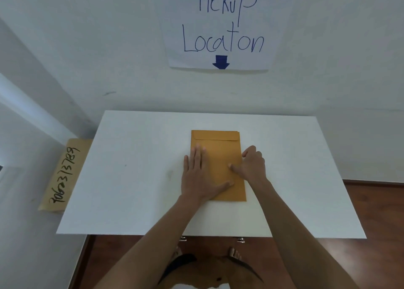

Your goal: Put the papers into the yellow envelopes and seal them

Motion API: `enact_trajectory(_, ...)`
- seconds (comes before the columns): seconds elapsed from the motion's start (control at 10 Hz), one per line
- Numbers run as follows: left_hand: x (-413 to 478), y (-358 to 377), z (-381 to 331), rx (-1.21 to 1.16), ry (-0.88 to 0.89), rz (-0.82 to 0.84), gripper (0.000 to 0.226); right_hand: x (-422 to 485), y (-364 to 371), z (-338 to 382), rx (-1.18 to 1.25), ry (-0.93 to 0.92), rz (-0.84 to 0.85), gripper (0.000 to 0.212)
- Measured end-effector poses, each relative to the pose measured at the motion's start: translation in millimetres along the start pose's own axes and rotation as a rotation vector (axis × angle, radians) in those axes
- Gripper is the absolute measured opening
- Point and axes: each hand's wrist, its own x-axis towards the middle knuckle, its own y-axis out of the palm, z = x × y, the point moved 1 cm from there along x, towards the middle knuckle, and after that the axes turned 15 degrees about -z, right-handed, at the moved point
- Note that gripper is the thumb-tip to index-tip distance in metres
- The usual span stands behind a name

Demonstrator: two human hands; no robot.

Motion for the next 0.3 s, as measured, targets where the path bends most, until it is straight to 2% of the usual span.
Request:
enact_trajectory(0.2,-2,2,0,0.047,0.020,0.007,0.134,-3,-3,3,-0.015,-0.078,-0.012,0.057)
enact_trajectory(0.3,-2,1,0,0.031,0.010,0.021,0.135,-3,-24,12,0.127,-0.235,-0.116,0.050)
